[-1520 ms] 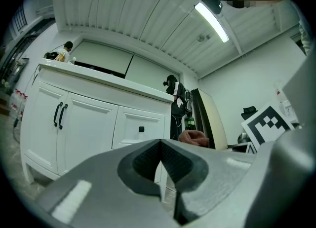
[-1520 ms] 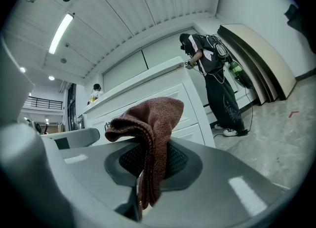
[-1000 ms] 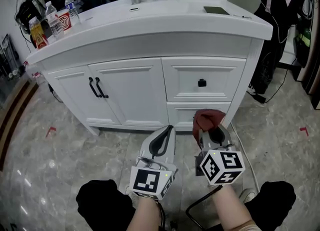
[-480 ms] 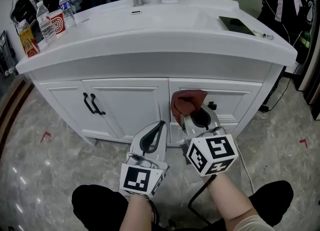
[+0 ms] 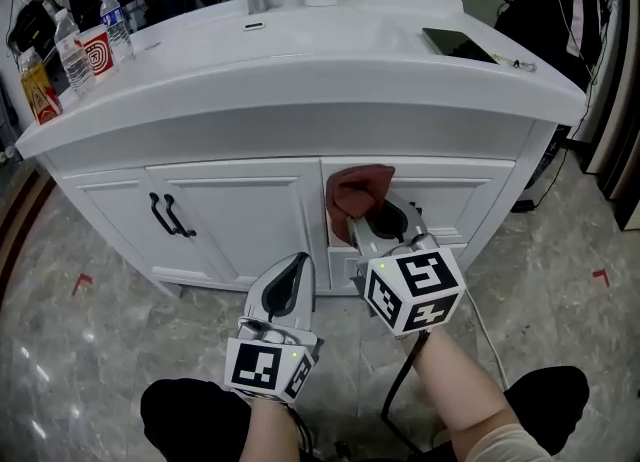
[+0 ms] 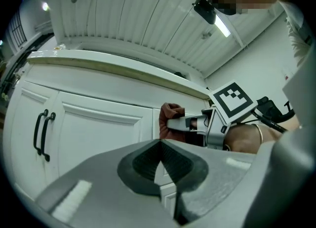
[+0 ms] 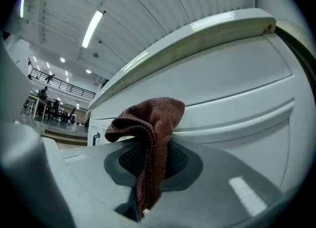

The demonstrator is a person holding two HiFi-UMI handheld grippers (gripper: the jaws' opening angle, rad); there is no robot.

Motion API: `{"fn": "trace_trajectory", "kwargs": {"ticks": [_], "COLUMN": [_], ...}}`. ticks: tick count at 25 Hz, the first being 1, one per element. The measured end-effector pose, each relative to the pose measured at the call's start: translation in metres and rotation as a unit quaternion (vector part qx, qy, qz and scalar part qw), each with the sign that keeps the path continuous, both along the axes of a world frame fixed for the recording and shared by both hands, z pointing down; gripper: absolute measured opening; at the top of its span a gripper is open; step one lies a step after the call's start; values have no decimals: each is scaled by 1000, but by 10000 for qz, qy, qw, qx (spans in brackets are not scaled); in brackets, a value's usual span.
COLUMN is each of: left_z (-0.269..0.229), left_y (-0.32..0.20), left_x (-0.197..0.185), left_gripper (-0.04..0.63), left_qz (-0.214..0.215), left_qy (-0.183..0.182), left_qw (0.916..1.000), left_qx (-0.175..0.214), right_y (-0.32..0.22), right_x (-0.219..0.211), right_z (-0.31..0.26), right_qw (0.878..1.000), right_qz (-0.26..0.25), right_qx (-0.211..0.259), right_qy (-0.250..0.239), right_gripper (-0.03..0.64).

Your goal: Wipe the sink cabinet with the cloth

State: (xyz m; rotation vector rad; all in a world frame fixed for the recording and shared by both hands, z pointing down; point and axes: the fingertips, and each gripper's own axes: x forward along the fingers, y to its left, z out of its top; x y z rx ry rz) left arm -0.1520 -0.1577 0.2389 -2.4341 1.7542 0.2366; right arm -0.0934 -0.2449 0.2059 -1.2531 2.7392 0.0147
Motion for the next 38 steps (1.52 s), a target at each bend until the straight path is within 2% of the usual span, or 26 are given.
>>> {"fn": "trace_trajectory", "kwargs": {"ticks": [6,10,16,21,29,34,38], "left_z": [3,2,1,7,16,19,21], "left_y": [-3,-4,-8,-2,-1,2,0], "left_x": [24,48,79,102,112,127,126], "left_gripper": [0,0,0,0,0,0,0], "left_qz": [159,355,655,881,944,1087,1009], "left_qy": [-61,-235,-187,-381,-443,-527,-455], "left_qw": [9999,9991,9976,9953,9943,9924,9936], "left_qx": [-28,-57,-92,-143,-226,-237,-231], "right_y": [-10,-15,-19,-19,-22,-17,-8], "right_x": [38,70,110,134,187,229,224], "right_z": [6,13,8,5,0,-14,-15], "right_qw": [9993,9984,9974,9957,9882,9814,9846], "right_qz": [319,485,601,763,1427,1810,1427], "right_qx": [-182,-270,-358,-517,-516,-385,-458], "right_qy": [4,123,159,-79,-227,-509,-898], "right_gripper": [84,86,87,78,77,77,77]}}
